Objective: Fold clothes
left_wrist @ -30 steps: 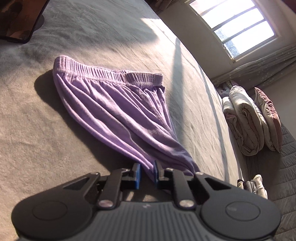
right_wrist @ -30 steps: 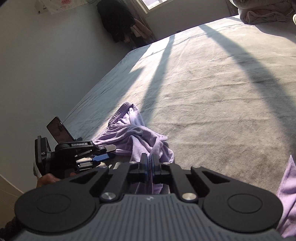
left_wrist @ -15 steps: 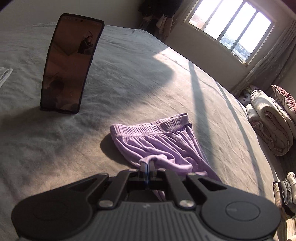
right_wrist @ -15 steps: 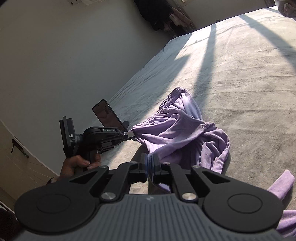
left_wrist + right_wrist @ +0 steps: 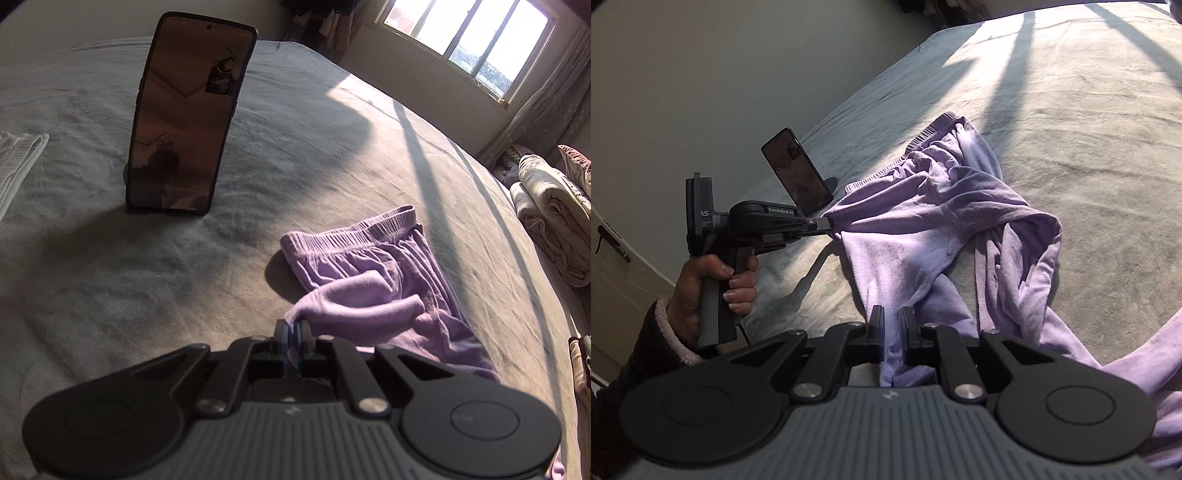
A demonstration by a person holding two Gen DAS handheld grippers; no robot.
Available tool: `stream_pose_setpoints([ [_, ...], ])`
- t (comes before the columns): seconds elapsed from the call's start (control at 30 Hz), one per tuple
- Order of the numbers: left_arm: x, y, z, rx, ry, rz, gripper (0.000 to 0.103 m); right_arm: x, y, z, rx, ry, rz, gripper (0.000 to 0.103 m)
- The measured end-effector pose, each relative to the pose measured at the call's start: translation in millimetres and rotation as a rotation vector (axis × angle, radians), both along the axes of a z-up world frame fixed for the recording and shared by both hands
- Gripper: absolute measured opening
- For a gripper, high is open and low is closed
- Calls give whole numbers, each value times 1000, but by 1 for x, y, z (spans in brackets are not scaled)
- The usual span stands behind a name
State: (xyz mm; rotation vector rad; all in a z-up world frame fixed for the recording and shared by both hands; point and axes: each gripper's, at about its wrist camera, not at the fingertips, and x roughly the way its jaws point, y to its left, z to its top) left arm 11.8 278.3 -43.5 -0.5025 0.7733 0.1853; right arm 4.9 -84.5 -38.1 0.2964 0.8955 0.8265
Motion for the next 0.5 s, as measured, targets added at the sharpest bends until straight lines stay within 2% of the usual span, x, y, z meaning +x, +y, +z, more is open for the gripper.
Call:
stream_pose_setpoints([
  [0.03, -1, -2, 1, -9, -6, -5, 23, 3, -7, 1, -5, -7, -35, 24],
  [0.07, -2, -4, 2, -13, -13, -13, 26, 6, -13, 2, -9, -9, -71, 31],
  [0.1, -2, -7, 3, -14, -20, -24, 28, 9, -19, 2, -14, -11, -106, 43],
  [0.3, 4, -33, 10, -21, -55, -115, 30, 23, -41, -9, -107, -2, -249, 44],
  [0.4, 9, -48, 10, -38, -55, -187, 30, 27, -42, -17, -106, 28, -260, 44],
  [0.5, 14, -69, 7, -64, -48, -287, 35, 31, -37, -25, -116, 41, -264, 38],
])
